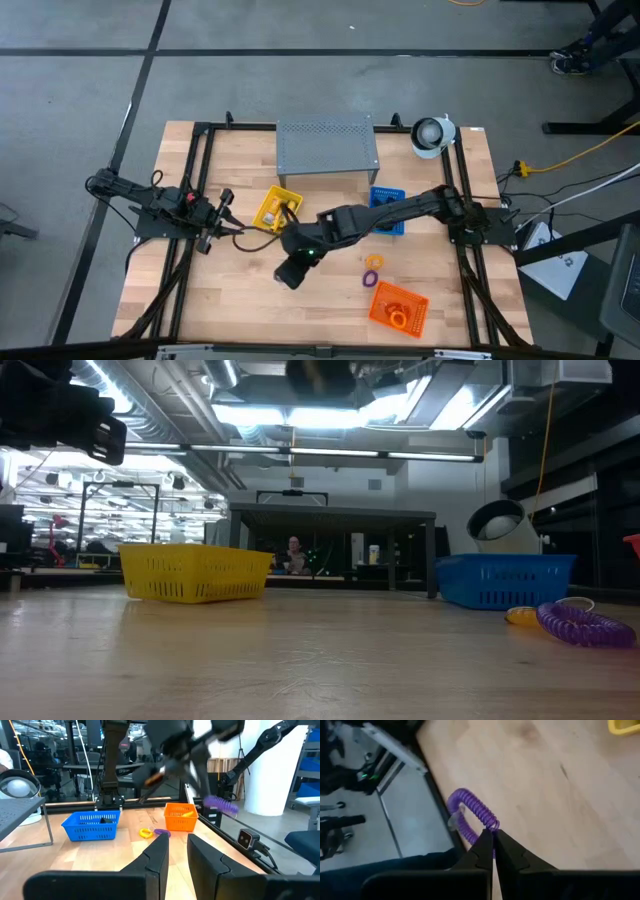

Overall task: Pick & Place Office Desk Supplies
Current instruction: Put the purple spring keychain into the orange bin

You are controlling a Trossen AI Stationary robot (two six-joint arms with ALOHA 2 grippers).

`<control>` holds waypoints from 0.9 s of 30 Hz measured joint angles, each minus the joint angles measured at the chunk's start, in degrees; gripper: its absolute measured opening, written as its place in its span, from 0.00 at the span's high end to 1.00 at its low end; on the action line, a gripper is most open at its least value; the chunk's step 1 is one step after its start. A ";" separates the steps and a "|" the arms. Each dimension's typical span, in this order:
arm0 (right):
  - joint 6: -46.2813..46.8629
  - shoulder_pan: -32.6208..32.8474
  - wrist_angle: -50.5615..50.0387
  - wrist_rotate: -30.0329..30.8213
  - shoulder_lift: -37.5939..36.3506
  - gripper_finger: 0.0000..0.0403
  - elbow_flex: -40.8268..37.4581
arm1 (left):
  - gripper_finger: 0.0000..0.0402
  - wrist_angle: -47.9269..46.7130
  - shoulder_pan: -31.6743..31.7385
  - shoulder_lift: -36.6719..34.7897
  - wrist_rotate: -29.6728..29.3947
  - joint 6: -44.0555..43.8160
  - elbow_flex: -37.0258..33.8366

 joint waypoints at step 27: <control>20.01 16.69 -35.17 11.74 -10.65 0.99 0.39 | 0.84 0.00 0.00 0.00 0.00 0.00 0.01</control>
